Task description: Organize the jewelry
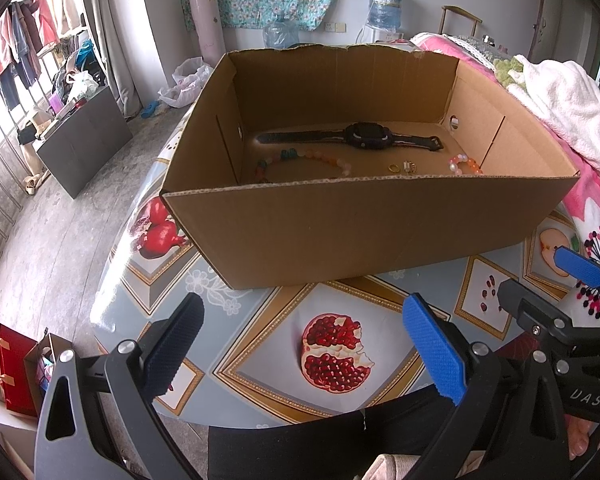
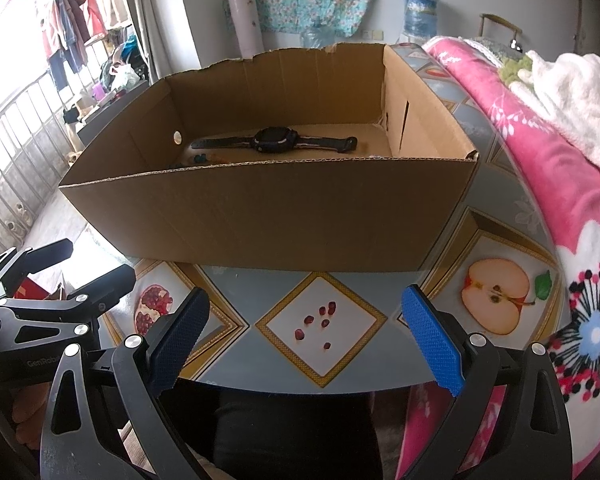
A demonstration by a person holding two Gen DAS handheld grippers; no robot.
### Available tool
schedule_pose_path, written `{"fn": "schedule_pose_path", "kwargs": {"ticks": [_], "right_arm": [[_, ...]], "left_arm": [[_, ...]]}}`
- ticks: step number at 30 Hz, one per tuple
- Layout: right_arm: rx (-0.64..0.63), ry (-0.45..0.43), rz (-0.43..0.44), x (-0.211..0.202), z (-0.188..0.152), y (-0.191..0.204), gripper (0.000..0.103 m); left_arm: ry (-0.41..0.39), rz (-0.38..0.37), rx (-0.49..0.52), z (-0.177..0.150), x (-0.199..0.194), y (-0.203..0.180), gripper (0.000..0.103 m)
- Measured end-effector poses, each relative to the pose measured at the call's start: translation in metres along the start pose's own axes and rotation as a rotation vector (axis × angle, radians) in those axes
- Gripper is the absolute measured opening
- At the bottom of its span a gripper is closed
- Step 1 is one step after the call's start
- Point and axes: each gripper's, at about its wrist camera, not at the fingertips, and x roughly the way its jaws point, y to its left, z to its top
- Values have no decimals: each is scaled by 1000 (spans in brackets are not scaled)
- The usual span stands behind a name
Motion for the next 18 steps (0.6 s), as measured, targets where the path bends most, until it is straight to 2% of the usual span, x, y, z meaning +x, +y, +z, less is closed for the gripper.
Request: {"fn": "schedule_pose_path", "kwargs": {"ticks": [18], "right_arm": [[0, 3, 4, -1, 1, -2, 93]], "left_arm": [[1, 0, 1, 0, 0, 0, 98]]}}
